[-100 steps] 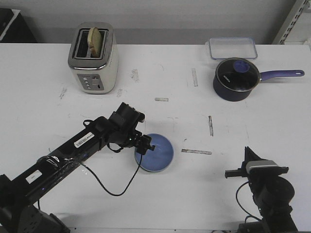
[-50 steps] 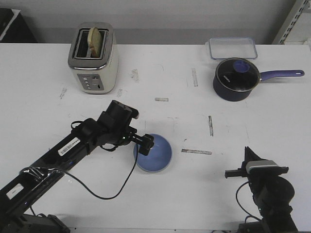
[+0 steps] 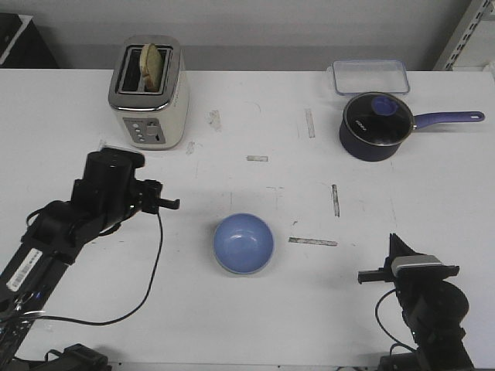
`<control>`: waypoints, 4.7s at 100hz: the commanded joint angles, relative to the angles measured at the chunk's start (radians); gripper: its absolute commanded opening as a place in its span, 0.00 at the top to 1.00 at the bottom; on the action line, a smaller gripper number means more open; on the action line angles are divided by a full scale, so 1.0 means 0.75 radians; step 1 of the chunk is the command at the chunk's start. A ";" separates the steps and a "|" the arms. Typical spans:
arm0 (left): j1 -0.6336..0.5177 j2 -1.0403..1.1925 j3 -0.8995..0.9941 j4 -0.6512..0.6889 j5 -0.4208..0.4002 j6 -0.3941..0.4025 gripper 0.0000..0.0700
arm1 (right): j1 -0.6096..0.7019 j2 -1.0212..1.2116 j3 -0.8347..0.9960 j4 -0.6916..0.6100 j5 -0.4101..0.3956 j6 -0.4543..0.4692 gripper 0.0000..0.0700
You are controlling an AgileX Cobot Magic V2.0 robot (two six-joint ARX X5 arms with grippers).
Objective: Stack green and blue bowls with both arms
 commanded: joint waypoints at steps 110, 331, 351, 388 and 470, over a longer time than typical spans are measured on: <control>0.437 -1.013 -0.981 0.608 -0.042 0.191 1.00 | 0.003 0.007 0.006 0.056 -0.001 0.007 1.00; 0.431 -1.626 -1.802 1.200 0.019 0.158 1.00 | 0.002 0.005 0.006 0.163 -0.001 0.007 1.00; 0.431 -1.626 -1.802 1.201 0.019 0.158 1.00 | 0.002 0.005 0.006 0.163 -0.001 0.007 1.00; 0.431 -1.626 -1.802 1.201 0.019 0.157 1.00 | -0.015 0.005 0.006 0.180 0.019 -0.047 1.00; 0.431 -1.626 -1.801 1.200 0.019 0.158 1.00 | -0.152 -0.464 -0.595 0.435 0.032 0.075 1.00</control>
